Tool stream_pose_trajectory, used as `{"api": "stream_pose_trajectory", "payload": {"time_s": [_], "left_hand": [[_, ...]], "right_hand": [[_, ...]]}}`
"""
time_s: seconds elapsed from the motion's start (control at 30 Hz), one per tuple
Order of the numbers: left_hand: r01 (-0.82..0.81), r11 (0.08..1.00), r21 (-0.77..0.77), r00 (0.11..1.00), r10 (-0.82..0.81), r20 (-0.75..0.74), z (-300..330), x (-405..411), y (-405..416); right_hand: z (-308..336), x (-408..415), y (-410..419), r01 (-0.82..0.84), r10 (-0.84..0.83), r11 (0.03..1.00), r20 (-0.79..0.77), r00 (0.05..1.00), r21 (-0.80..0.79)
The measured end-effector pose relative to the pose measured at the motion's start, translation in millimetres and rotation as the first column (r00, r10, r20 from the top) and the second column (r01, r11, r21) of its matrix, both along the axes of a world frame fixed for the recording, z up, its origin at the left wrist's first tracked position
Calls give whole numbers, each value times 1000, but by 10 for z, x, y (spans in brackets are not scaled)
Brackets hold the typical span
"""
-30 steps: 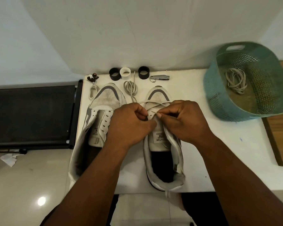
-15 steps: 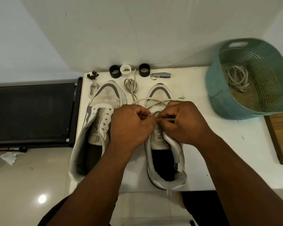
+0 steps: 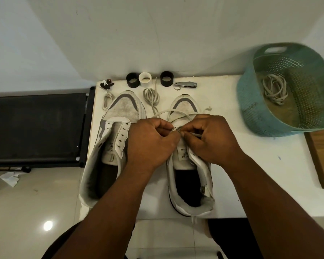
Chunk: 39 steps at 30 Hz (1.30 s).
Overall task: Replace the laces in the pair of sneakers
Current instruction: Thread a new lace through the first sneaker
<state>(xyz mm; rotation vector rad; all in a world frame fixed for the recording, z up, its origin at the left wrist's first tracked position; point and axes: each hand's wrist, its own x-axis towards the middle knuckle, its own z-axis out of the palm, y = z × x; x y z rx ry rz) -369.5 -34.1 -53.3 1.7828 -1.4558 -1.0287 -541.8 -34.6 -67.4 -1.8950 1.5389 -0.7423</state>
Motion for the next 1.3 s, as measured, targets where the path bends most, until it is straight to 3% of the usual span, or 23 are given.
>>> {"api": "stream_pose_trajectory", "payload": {"time_s": [0.1, 0.2, 0.73, 1.3], "left_hand": [[22, 1000, 0, 1000, -22, 7, -4, 1, -2], [31, 999, -13, 1000, -31, 3, -16, 7, 5], [-12, 999, -44, 995, 7, -101, -36, -5, -3], [1, 995, -99, 989, -15, -144, -125, 13, 9]], "right_hand": [[8, 65, 3, 18, -12, 999, -151, 988, 37], [-31, 160, 46, 67, -70, 998, -248, 966, -23], [-182, 114, 188, 243, -234, 969, 138, 963, -54], [-271, 202, 193, 251, -250, 960, 24, 968, -126]]}}
